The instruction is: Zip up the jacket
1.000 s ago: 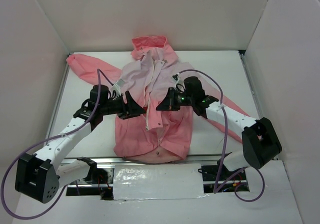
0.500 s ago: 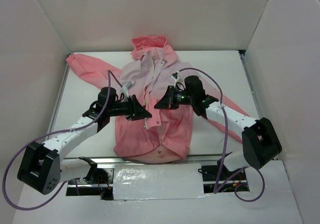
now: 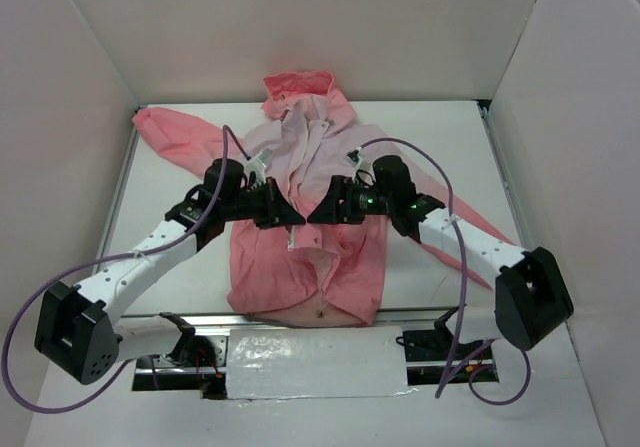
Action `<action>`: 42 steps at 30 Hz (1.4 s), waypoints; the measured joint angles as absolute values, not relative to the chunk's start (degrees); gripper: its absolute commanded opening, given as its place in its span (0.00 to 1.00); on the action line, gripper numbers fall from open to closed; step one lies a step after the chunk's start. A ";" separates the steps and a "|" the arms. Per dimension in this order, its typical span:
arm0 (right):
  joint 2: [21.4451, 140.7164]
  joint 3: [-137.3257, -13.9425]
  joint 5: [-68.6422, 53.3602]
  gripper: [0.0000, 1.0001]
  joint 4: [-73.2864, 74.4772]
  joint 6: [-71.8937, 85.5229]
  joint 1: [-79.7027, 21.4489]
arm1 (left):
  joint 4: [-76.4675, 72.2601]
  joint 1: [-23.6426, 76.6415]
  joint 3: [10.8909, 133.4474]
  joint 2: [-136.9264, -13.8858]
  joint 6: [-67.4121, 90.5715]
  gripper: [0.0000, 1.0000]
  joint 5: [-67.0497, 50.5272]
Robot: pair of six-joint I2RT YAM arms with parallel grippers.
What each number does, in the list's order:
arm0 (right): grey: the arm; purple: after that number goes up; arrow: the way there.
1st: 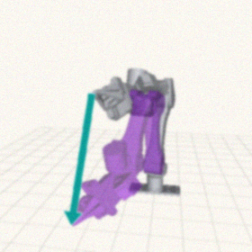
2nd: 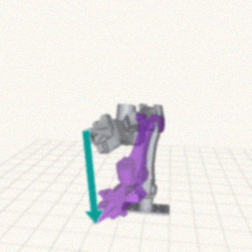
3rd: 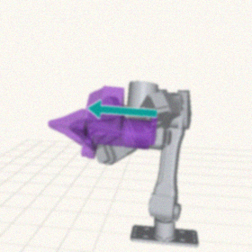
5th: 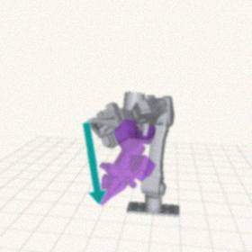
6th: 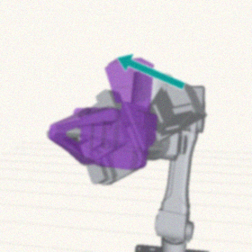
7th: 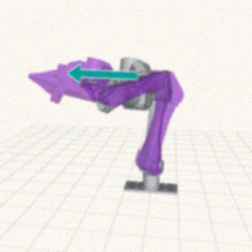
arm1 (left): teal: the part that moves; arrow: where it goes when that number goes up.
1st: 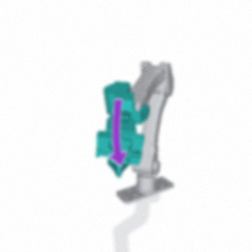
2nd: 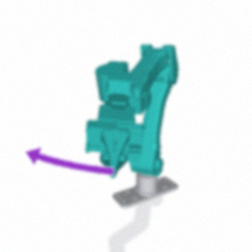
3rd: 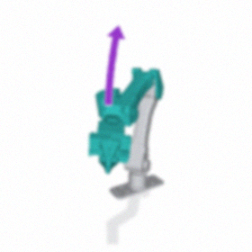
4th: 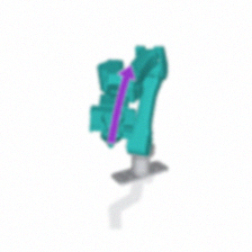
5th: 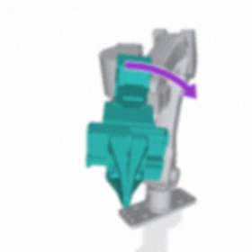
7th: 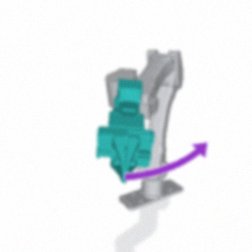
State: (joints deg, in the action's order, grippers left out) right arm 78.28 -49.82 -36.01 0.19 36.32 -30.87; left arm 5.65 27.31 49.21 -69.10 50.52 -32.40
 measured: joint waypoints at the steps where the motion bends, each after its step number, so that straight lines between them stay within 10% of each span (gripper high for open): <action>1: 76.64 -49.36 -35.57 0.90 0.80 35.94 -30.87 | 8.19 28.45 51.51 -69.10 49.25 0.00 -29.82; 15: 52.97 -45.82 -25.52 0.96 10.85 34.85 -30.94 | 30.65 38.63 84.03 -72.20 37.67 0.00 2.48; 42: 46.33 -47.11 -16.36 0.72 16.56 50.33 -49.47 | -2.42 39.16 52.99 -68.14 63.46 0.00 -28.77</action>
State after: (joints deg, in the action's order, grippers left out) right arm 46.33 -47.11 -16.36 16.56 50.33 -49.47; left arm -2.42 39.16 52.99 -68.14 63.46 -28.77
